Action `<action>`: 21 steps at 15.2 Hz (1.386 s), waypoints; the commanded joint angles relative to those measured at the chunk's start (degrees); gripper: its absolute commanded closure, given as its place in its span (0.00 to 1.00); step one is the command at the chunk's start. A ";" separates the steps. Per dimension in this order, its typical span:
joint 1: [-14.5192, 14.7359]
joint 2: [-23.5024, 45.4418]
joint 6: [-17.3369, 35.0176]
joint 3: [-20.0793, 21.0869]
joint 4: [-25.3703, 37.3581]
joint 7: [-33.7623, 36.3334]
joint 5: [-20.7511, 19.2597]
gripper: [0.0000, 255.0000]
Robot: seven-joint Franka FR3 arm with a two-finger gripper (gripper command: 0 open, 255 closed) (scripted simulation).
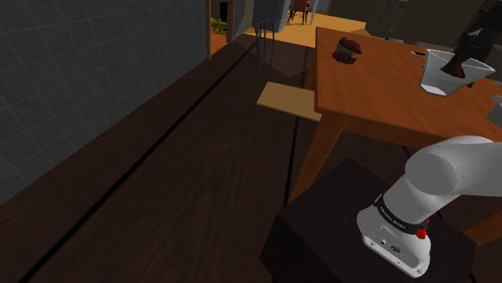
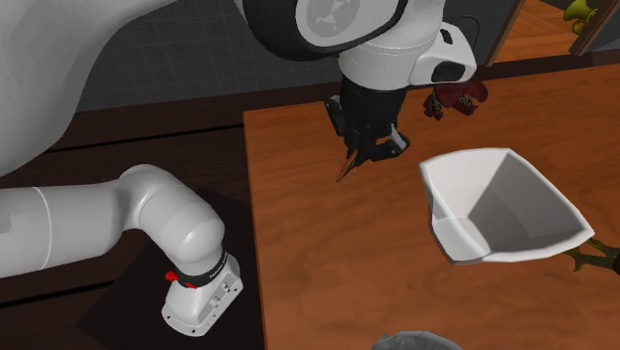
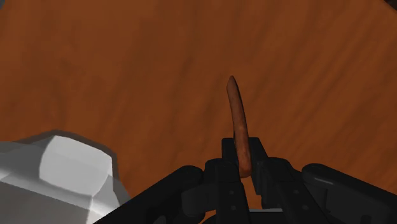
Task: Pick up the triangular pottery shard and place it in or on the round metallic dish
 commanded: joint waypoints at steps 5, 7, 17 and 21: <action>-0.87 -0.20 -3.12 -6.78 4.86 -8.01 -4.32 1.00; -0.69 0.23 -4.01 -9.27 7.08 -10.74 -5.64 1.00; 4.44 4.44 -7.95 -24.07 22.00 -24.86 -11.07 1.00; 9.39 6.39 -9.69 -31.77 30.11 -30.60 -12.80 1.00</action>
